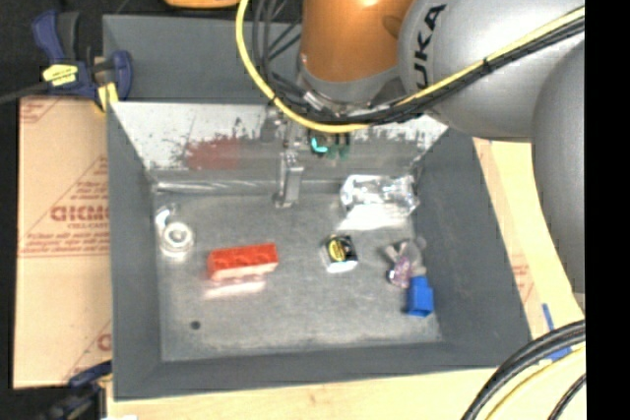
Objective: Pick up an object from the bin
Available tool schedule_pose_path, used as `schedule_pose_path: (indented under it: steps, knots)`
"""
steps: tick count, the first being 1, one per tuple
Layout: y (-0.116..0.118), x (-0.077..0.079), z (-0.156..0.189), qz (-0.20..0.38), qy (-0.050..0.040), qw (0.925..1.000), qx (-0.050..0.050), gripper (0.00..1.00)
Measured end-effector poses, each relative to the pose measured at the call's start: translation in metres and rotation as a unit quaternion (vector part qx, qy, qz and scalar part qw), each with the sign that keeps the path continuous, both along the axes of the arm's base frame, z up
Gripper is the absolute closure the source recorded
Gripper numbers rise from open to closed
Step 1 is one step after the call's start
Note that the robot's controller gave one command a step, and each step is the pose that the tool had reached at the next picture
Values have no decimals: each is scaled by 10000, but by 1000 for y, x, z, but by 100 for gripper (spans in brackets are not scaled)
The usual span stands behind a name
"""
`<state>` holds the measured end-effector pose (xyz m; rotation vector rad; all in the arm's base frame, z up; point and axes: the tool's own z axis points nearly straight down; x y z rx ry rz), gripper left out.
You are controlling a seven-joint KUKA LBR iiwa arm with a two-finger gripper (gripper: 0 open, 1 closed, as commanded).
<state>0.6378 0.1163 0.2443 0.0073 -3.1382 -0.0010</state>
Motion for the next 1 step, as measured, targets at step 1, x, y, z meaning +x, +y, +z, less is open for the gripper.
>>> schedule_pose_path:
  steps: [1]
  knots:
    - [28, -49, -175, 374, -15, 9993, 0, 0]
